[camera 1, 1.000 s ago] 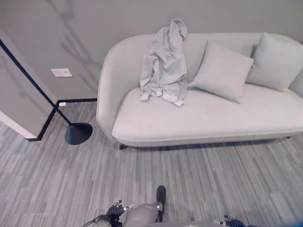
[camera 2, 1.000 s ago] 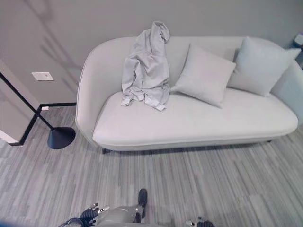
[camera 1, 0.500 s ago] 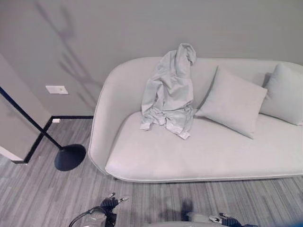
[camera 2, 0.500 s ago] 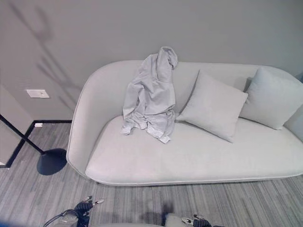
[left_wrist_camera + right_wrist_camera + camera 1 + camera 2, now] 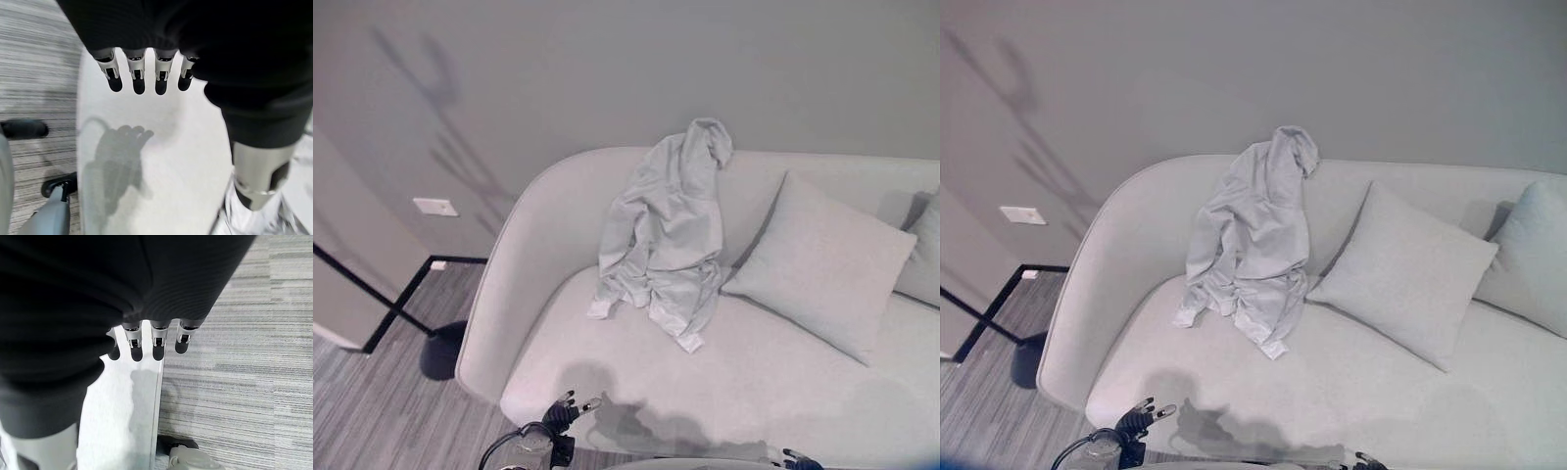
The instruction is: Hang the clothes on the sofa on the clothes rack.
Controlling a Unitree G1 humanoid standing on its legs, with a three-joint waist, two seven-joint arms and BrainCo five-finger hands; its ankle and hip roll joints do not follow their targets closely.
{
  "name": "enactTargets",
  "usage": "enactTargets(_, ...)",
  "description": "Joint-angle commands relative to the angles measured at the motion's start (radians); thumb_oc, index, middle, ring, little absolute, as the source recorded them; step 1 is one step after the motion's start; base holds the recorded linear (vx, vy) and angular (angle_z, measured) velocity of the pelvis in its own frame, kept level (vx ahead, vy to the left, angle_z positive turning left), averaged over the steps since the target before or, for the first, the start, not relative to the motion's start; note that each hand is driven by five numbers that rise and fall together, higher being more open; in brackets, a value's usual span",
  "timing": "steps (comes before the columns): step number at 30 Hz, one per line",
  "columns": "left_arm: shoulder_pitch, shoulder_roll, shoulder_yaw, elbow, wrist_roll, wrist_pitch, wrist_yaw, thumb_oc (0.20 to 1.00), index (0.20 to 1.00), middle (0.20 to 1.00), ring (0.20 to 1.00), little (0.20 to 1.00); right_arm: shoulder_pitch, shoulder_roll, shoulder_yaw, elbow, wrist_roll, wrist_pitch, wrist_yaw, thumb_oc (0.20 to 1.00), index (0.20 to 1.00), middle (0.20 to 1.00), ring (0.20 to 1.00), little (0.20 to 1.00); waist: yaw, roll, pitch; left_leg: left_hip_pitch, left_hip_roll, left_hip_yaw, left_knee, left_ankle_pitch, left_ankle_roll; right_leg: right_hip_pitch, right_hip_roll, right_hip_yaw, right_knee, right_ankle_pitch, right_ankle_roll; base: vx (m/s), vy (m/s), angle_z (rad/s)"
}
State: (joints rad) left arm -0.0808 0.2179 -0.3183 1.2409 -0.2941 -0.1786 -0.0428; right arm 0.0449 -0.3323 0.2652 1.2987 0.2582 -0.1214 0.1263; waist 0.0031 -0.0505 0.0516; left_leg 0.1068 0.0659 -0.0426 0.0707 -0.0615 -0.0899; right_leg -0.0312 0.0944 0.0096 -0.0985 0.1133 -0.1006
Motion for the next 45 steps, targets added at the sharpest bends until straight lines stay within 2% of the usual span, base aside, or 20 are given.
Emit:
enactTargets(1,-0.041,0.019,-0.003,-0.005,0.002,-0.019,-0.002,1.000,1.000,1.000,1.000,1.000,0.006,-0.031,0.006,0.011,0.023,-0.011,-0.004,1.000,1.000,1.000,1.000,1.000,-0.009,0.002,0.043,-0.069,-0.037,-0.017,0.181,0.050,0.001,0.089,-0.078,-0.014,0.020,-0.080,0.162,-0.04,-0.102,-0.17)
enactTargets(4,-0.044,0.016,-0.003,-0.016,-0.013,-0.019,0.000,1.000,1.000,1.000,1.000,1.000,0.003,-0.041,0.007,0.018,0.023,-0.009,-0.006,1.000,1.000,1.000,1.000,1.000,-0.008,-0.001,0.062,-0.131,-0.036,-0.008,0.252,0.073,0.016,0.104,-0.086,-0.021,0.018,-0.092,0.157,0.04,-0.027,-0.15)
enactTargets(5,-0.047,0.013,-0.005,-0.023,-0.023,-0.021,-0.001,1.000,1.000,1.000,1.000,1.000,0.006,-0.045,-0.004,0.021,0.032,-0.009,-0.009,1.000,1.000,1.000,1.000,1.000,-0.007,-0.003,0.064,-0.168,-0.026,0.018,0.185,0.060,0.028,0.114,-0.099,-0.026,0.015,-0.101,0.162,0.09,0.031,-0.15)
enactTargets(7,-0.047,0.013,-0.005,-0.023,-0.023,-0.021,-0.001,1.000,1.000,1.000,1.000,1.000,0.006,-0.045,-0.005,0.021,0.032,-0.009,-0.009,1.000,1.000,1.000,1.000,1.000,-0.006,-0.004,0.065,-0.165,-0.026,0.019,0.184,0.060,0.028,0.116,-0.099,-0.025,0.015,-0.101,0.162,0.09,0.044,0.00)
enactTargets(8,-0.046,0.009,-0.008,-0.024,-0.026,-0.023,0.000,1.000,1.000,1.000,1.000,1.000,0.006,-0.049,-0.016,0.023,0.044,-0.011,-0.012,1.000,1.000,1.000,1.000,1.000,-0.002,-0.004,0.063,-0.190,-0.020,0.027,0.077,0.068,0.028,0.119,-0.106,-0.019,0.011,-0.110,0.168,0.10,0.056,0.21)
enactTargets(9,-0.046,0.009,-0.008,-0.024,-0.026,-0.023,0.000,1.000,1.000,1.000,1.000,1.000,0.006,-0.049,-0.016,0.023,0.044,-0.011,-0.012,1.000,1.000,1.000,1.000,1.000,-0.002,-0.004,0.063,-0.190,-0.020,0.027,0.077,0.068,0.028,0.120,-0.106,-0.019,0.011,-0.110,0.168,0.27,0.193,0.18)
enactTargets(10,-0.055,0.013,-0.019,-0.020,-0.029,-0.026,0.002,1.000,1.000,1.000,1.000,1.000,-0.014,-0.058,-0.020,0.014,0.055,-0.014,-0.022,1.000,1.000,1.000,1.000,1.000,0.019,0.021,0.070,-0.270,-0.021,0.006,-0.089,0.174,0.008,0.138,-0.089,-0.003,0.011,-0.139,0.165,0.18,0.137,0.15)
enactTargets(13,-0.052,0.012,-0.018,-0.016,-0.028,-0.027,0.002,1.000,1.000,1.000,1.000,1.000,-0.017,-0.059,-0.020,0.014,0.053,-0.012,-0.022,1.000,1.000,1.000,1.000,1.000,0.025,0.025,0.074,-0.276,-0.027,-0.003,-0.125,0.190,0.001,0.153,-0.090,0.011,0.011,-0.154,0.168,0.20,0.176,0.05)
enactTargets(14,-0.040,0.009,-0.004,0.008,-0.021,-0.030,0.003,1.000,1.000,1.000,1.000,1.000,-0.019,-0.053,-0.017,0.011,0.030,-0.009,-0.018,1.000,1.000,1.000,1.000,1.000,0.022,0.043,0.045,-0.228,-0.030,-0.026,-0.158,0.197,-0.008,0.172,-0.093,0.044,0.011,-0.168,0.177,0.20,0.207,-0.20)
enactTargets(21,-0.024,0.034,0.007,-0.006,0.011,-0.035,0.006,1.000,1.000,1.000,1.000,1.000,-0.025,-0.041,-0.004,-0.005,0.005,-0.007,-0.014,1.000,1.000,1.000,1.000,1.000,0.041,0.029,0.008,-0.163,-0.055,0.018,-0.158,0.150,0.030,0.157,-0.170,0.081,0.015,-0.149,0.217,0.15,0.179,-0.65)
enactTargets(26,-0.016,0.055,0.014,-0.054,0.013,-0.037,0.006,1.000,1.000,1.000,1.000,1.000,-0.035,-0.046,-0.008,-0.041,0.000,-0.006,-0.012,1.000,1.000,1.000,1.000,1.000,0.058,0.019,-0.001,-0.141,-0.085,0.042,-0.158,0.114,0.068,0.128,-0.215,0.108,0.018,-0.126,0.252,0.07,0.134,-0.20)
enactTargets(29,-0.009,0.061,0.013,-0.081,0.018,-0.038,0.006,1.000,1.000,1.000,1.000,1.000,-0.040,-0.053,-0.014,-0.053,-0.004,-0.006,-0.011,1.000,1.000,1.000,1.000,1.000,0.062,0.016,-0.006,-0.136,-0.097,0.046,-0.158,0.102,0.076,0.120,-0.231,0.112,0.018,-0.120,0.266,0.05,0.115,-0.16)
enactTargets(31,0.000,0.071,0.017,-0.128,0.008,-0.035,0.003,1.000,1.000,1.000,1.000,1.000,-0.042,-0.061,-0.024,-0.072,-0.001,-0.006,-0.013,1.000,1.000,1.000,1.000,1.000,0.064,0.017,-0.003,-0.132,-0.105,0.050,-0.158,0.094,0.085,0.098,-0.240,0.118,0.049,-0.122,0.276,0.02,0.104,-0.33)
enactTargets(32,0.017,0.091,0.022,-0.237,-0.006,-0.029,0.004,1.000,1.000,1.000,1.000,1.000,-0.049,-0.082,-0.049,-0.130,0.004,-0.009,-0.018,1.000,1.000,1.000,1.000,1.000,0.056,0.028,0.027,-0.115,-0.107,0.058,-0.158,0.085,0.100,0.012,-0.229,0.133,0.212,-0.109,0.289,-0.02,0.088,-0.33)
enactTargets(35,0.020,0.099,0.019,-0.267,-0.011,-0.027,0.003,1.000,1.000,1.000,1.000,1.000,-0.052,-0.090,-0.052,-0.149,0.003,-0.010,-0.019,1.000,1.000,1.000,1.000,1.000,0.054,0.032,0.037,-0.113,-0.103,0.060,-0.158,0.084,0.099,-0.015,-0.220,0.140,0.254,-0.105,0.291,-0.01,0.038,-0.24)
enactTargets(36,0.024,0.113,0.015,-0.332,-0.015,-0.022,0.006,1.000,1.000,1.000,1.000,1.000,-0.053,-0.103,-0.051,-0.201,-0.006,-0.013,-0.029,1.000,1.000,1.000,1.000,1.000,0.048,0.038,0.054,-0.101,-0.100,0.051,-0.158,0.078,0.097,-0.049,-0.209,0.125,0.268,-0.095,0.286,0.04,-0.028,-0.19)
enactTargets(38,0.021,0.130,0.020,-0.411,-0.022,-0.020,0.010,1.000,1.000,1.000,1.000,1.000,-0.044,-0.123,-0.068,-0.264,-0.006,-0.016,-0.033,1.000,1.000,1.000,1.000,1.000,0.037,0.037,0.064,-0.095,-0.101,0.044,-0.158,0.067,0.092,-0.094,-0.202,0.098,0.192,-0.058,0.274,0.09,-0.087,-0.11)
enactTargets(41,0.017,0.142,0.002,-0.464,-0.021,-0.011,-0.010,1.000,1.000,1.000,1.000,1.000,-0.021,-0.137,-0.083,-0.282,-0.017,-0.008,-0.029,1.000,1.000,1.000,1.000,1.000,0.019,0.028,0.075,-0.087,-0.098,0.028,-0.158,0.060,0.083,-0.056,-0.204,0.102,0.108,-0.061,0.277,0.08,-0.093,0.27)
enactTargets(42,0.015,0.147,0.011,-0.476,-0.027,-0.008,-0.005,1.000,1.000,1.000,1.000,1.000,-0.001,-0.152,-0.099,-0.340,-0.021,-0.008,-0.022,1.000,1.000,1.000,1.000,1.000,0.015,0.010,0.066,-0.091,-0.086,0.026,-0.158,0.063,0.073,-0.029,-0.203,0.104,0.055,-0.048,0.269,0.09,-0.112,0.55)
enactTargets(45,0.014,0.161,0.008,-0.524,-0.020,-0.009,-0.013,1.000,1.000,1.000,1.000,1.000,0.016,-0.201,-0.125,-0.430,-0.027,-0.014,-0.022,1.000,1.000,1.000,1.000,1.000,0.009,0.004,0.046,-0.102,-0.065,0.021,-0.158,0.060,0.058,-0.004,-0.200,0.075,0.011,-0.041,0.266,0.10,-0.117,-0.02)
